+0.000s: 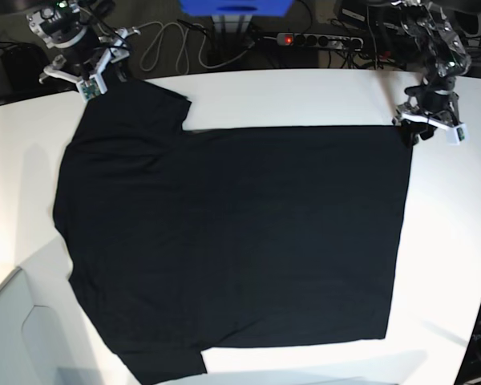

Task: Fold the T-shirt properly
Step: 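Move both grippers down toward the shoulder corners of the black T-shirt, then close both grippers on the shirt's shoulder corners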

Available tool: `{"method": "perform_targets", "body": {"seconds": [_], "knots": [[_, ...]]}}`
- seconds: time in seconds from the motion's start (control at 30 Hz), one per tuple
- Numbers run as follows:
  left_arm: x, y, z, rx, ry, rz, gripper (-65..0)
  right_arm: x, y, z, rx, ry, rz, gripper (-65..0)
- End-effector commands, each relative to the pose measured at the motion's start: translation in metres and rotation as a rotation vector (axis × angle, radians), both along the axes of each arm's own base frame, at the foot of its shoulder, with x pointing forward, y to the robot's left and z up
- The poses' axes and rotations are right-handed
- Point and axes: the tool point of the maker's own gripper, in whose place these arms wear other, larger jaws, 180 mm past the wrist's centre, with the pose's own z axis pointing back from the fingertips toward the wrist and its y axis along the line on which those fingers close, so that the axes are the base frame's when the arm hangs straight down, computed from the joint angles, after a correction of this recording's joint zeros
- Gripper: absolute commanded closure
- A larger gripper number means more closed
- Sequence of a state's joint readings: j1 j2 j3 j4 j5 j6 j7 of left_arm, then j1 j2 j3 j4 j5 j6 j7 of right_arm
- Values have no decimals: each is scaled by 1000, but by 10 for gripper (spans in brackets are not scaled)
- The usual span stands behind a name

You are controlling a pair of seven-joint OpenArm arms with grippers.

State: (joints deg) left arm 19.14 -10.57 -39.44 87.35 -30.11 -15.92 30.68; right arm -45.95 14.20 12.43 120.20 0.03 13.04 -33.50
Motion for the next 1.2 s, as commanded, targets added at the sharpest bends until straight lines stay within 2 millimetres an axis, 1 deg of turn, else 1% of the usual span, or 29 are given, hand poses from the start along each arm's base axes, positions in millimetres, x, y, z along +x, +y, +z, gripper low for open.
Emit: {"method": "perform_targets", "body": {"seconds": [0.0, 0.2, 0.43, 0.5, 0.57, 0.6, 0.67, 0.77, 0.8, 0.87, 0.93, 1.03, 1.17], "knots": [[3, 6, 7, 11, -28, 3, -276, 0, 2, 5, 0, -13, 25, -388], [-8, 8, -17, -31, 27, 30, -276, 1, 2, 5, 0, -16, 26, -388], [-12, 3, -21, -48, 40, 24, -274, 1, 2, 5, -1, -16, 27, -388], [-12, -4, -24, -60, 46, 15, -273, 1, 1, 5, -2, -17, 28, -388], [-18, -10, -30, -67, 66, 0, -267, 2, 1, 6, -3, -19, 29, -388], [-19, -15, -32, -72, 72, -12, -249, 2, 1, 6, -3, -19, 29, -388], [-19, -24, -36, -81, 83, -37, -193, 3, 1, 6, -3, -22, 30, -388], [-18, -30, -38, -89, 87, -50, -111, 3, 1, 6, -3, -22, 30, -388], [-18, -30, -38, -90, 87, -50, -99, 3, 1, 6, -3, -22, 30, -388], [-18, -30, -38, -90, 86, -48, -95, 3, 1, 6, -2, -23, 30, -388], [-17, -29, -37, -87, 82, -49, -86, 4, -5, 8, -14, -28, 16, -388], [-16, -28, -35, -82, 79, -51, 0, 7, -14, 11, -29, -43, -6, -388], [-16, -27, -35, -81, 79, -47, 0, 18, -15, 15, -32, -72, -9, -389]]}}
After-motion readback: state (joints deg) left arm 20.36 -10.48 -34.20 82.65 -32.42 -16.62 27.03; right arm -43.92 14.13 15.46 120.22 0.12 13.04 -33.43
